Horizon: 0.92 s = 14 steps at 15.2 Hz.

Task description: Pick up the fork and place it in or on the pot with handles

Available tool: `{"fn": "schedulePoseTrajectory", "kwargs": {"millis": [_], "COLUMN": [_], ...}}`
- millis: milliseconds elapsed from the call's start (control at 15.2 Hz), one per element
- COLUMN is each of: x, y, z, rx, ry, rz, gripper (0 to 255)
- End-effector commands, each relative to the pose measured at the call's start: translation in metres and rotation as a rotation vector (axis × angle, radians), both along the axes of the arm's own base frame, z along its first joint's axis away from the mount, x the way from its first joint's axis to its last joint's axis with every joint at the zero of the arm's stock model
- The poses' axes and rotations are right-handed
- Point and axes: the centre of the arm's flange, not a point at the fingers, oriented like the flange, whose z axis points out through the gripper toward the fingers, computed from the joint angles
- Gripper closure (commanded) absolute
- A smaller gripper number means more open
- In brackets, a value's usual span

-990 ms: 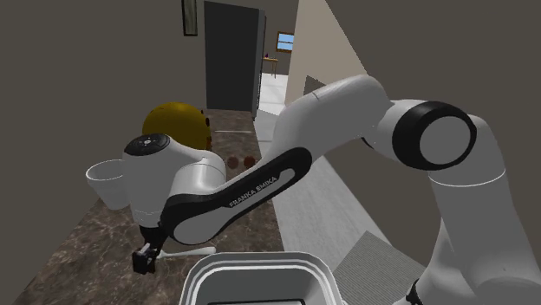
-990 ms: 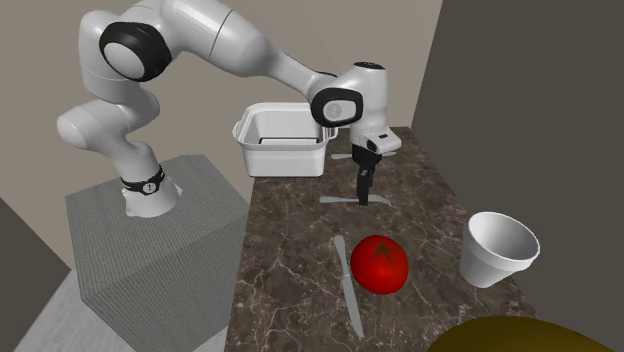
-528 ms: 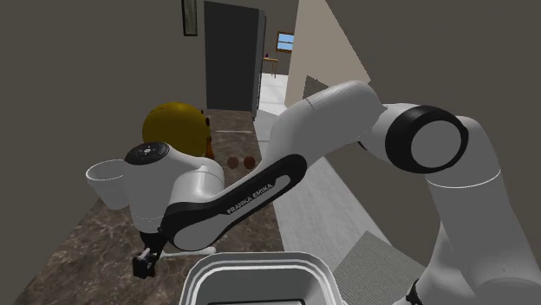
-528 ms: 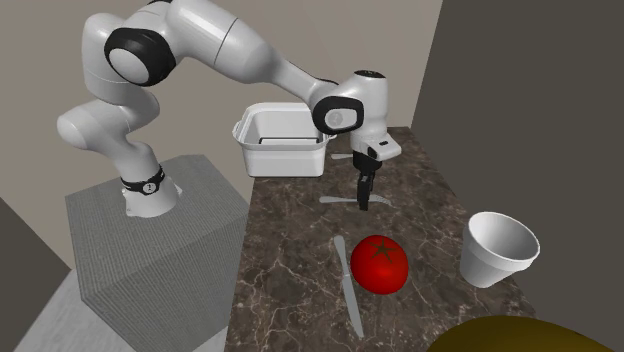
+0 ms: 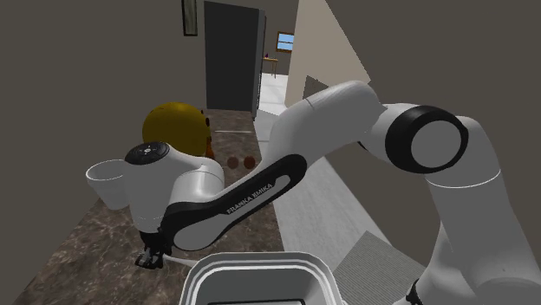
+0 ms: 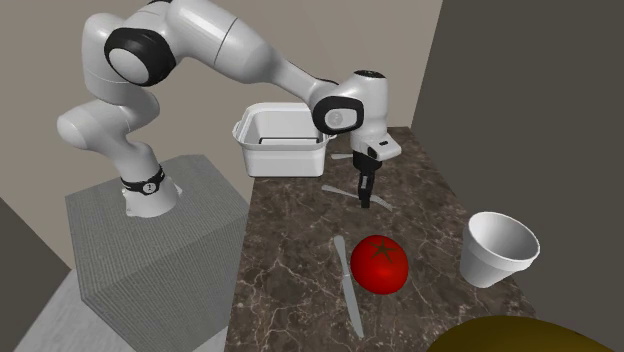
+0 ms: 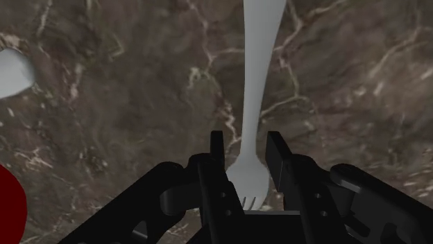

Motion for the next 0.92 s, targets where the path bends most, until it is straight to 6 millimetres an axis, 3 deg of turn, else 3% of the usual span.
{"fn": "schedulePoseTrajectory", "kwargs": {"millis": [0,330,858], "x": [0.0,0.0,0.0], "y": [0.0,0.0,0.0], "z": [0.0,0.0,0.042], "rx": [0.0,0.0,0.0], "ry": [0.001,0.001,0.001], "rz": [0.0,0.0,0.0], "gripper": [255,255,255]}}
